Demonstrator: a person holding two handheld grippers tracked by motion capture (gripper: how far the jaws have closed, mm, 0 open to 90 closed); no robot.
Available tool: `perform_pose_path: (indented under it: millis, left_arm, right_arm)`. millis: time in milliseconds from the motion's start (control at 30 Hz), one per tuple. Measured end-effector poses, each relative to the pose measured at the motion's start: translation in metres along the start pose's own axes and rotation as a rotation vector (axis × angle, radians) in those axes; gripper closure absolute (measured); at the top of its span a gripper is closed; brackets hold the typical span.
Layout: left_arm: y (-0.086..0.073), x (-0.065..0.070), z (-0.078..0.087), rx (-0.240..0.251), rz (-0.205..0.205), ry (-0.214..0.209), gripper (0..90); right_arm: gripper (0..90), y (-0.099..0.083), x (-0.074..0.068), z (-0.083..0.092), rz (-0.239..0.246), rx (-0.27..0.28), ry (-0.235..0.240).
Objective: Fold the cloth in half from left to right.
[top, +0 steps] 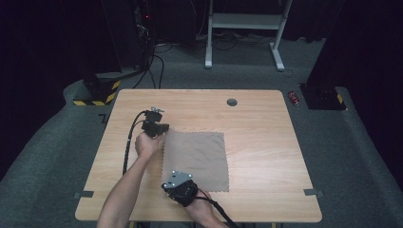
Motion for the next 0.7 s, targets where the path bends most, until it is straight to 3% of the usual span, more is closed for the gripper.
perform_pose_path:
  millis: [200, 300, 567, 700]
  left_arm:
    - [0.001, 0.026, -0.016, -0.004, -0.027, -0.032, 90.0]
    - [0.004, 0.038, -0.021, 0.006, -0.020, -0.054, 90.0]
    - [0.009, 0.058, -0.031, -0.016, -0.061, -0.056, 90.0]
    - [0.011, 0.064, -0.033, -0.014, -0.058, -0.063, 90.0]
  right_arm:
    - [90.0, -0.023, 0.010, 0.012, -0.038, -0.018, -0.033]
    - [90.0, -0.033, 0.015, 0.021, -0.062, -0.017, -0.055]
    - [90.0, -0.057, 0.025, 0.039, -0.104, -0.021, -0.100]
    - [90.0, -0.065, 0.028, 0.046, -0.113, -0.019, -0.118]
Point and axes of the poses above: each handheld gripper's, and its own axes: z roughly backward along the jaws, y roughly out of its top, x roughly to its right, the point moved 10 cm from there along -z, roughly forward along the jaws, and after that the axes turned 10 degrees about z, right-handed, at the moved point
